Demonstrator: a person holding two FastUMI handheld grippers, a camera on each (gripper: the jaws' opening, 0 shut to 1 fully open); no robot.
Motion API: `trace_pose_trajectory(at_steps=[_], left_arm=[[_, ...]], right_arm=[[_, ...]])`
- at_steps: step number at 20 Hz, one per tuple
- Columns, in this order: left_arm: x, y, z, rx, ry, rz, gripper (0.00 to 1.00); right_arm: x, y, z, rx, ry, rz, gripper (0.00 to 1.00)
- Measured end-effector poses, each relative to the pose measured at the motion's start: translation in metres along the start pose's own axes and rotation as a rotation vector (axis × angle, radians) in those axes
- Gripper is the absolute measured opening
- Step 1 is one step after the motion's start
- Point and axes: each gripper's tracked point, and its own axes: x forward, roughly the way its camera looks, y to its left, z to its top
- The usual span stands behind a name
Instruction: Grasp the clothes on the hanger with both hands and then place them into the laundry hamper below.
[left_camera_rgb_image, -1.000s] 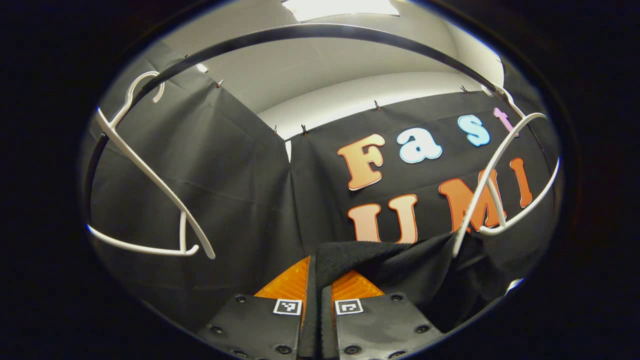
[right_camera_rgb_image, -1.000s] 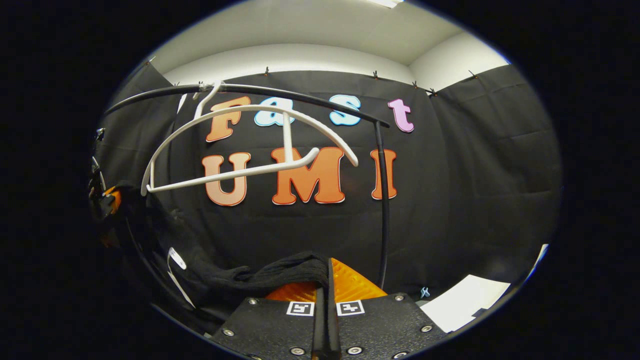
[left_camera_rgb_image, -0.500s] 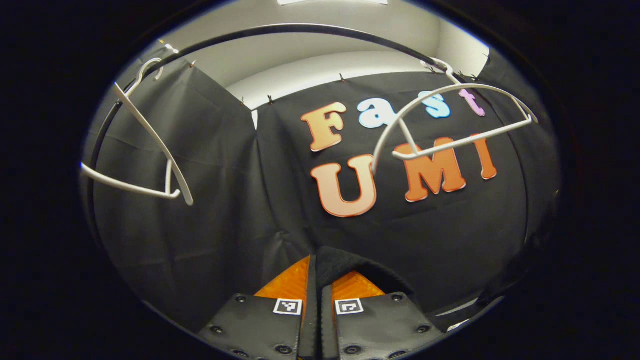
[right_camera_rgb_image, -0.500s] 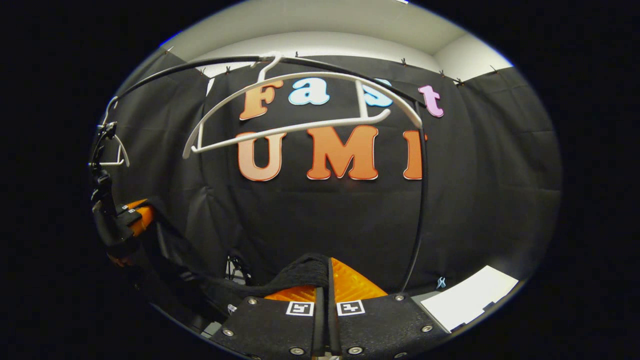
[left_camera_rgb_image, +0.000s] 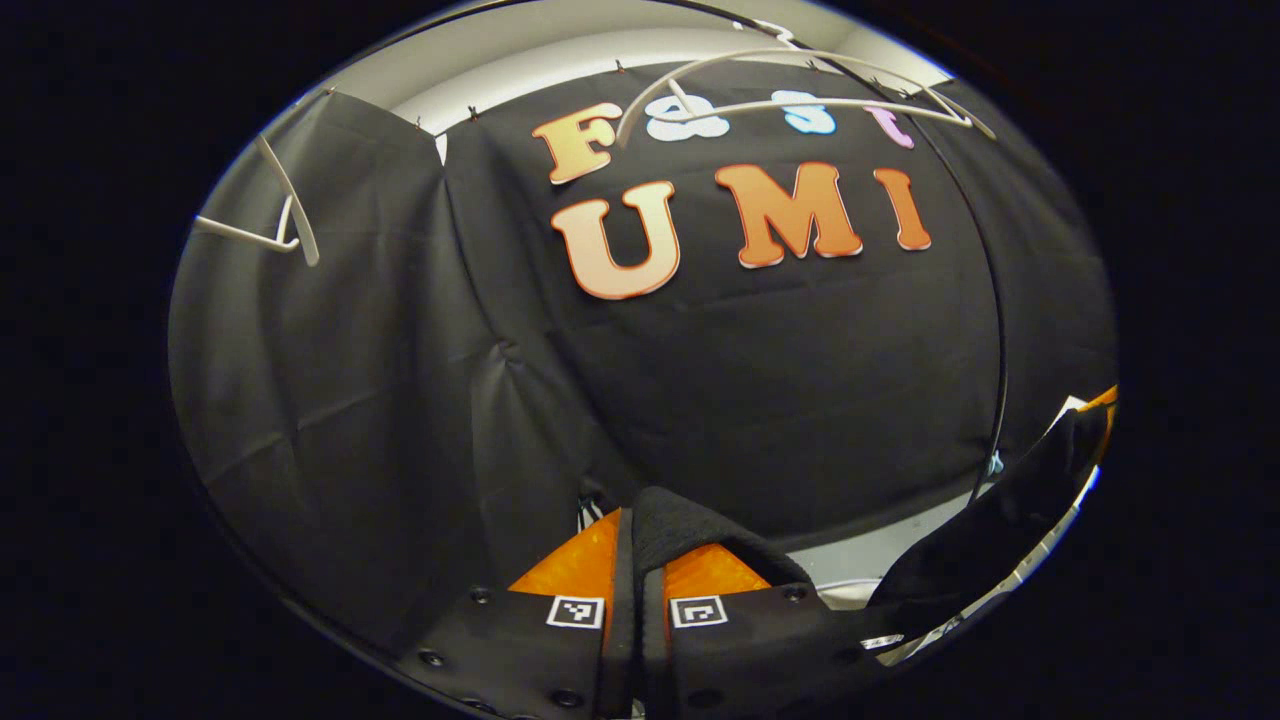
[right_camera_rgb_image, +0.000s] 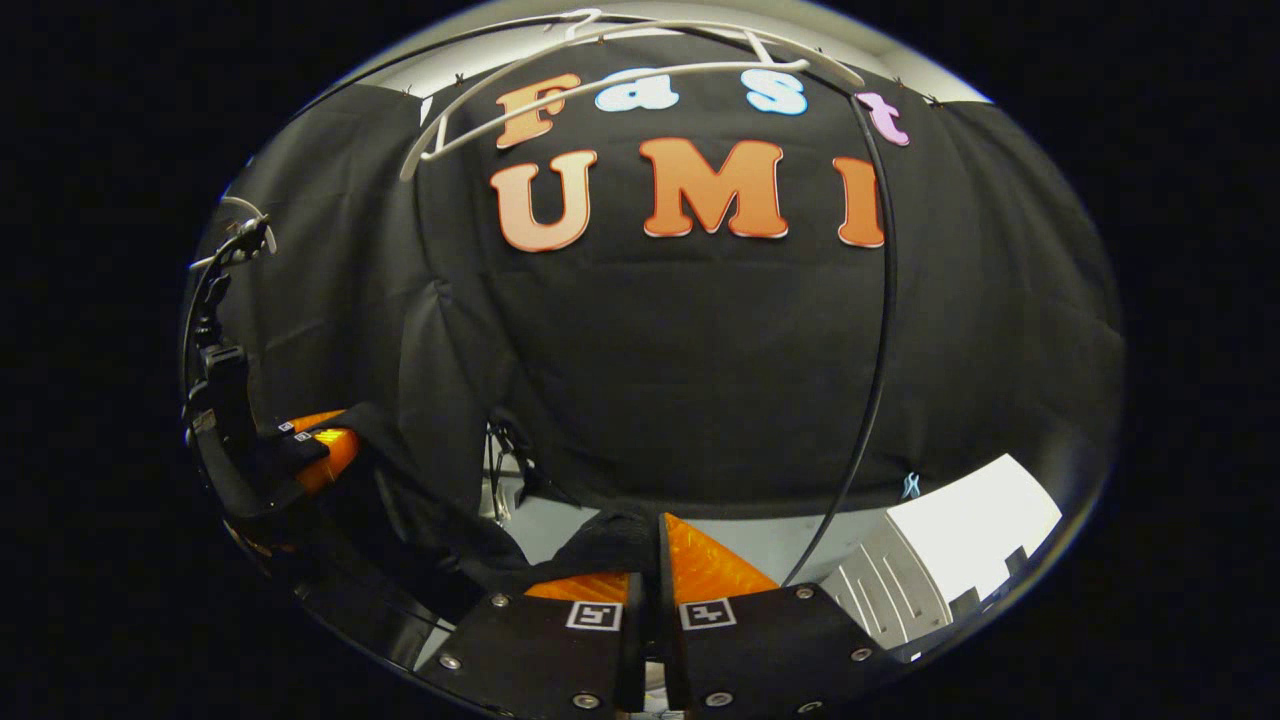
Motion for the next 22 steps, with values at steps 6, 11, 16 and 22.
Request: trace_pose_trajectory(at_steps=[6, 11, 16, 22], left_arm=[[0.004, -0.017, -0.066, -0.017, 0.171, -0.084, 0.11], [0.000, -0.040, -0.116, -0.005, 0.338, -0.167, 0.12], [-0.004, -0.059, -0.164, 0.050, 0.467, -0.214, 0.44], [-0.003, -0.043, -0.184, 0.101, 0.515, -0.153, 0.98]], right_arm=[[0.012, 0.001, -0.066, 0.032, 0.156, 0.011, 0.09], [0.019, 0.008, -0.094, 0.079, 0.212, 0.031, 0.11], [0.024, 0.004, -0.096, 0.081, 0.222, 0.020, 0.18], [0.017, 0.002, -0.104, 0.092, 0.243, 0.006, 0.69]])
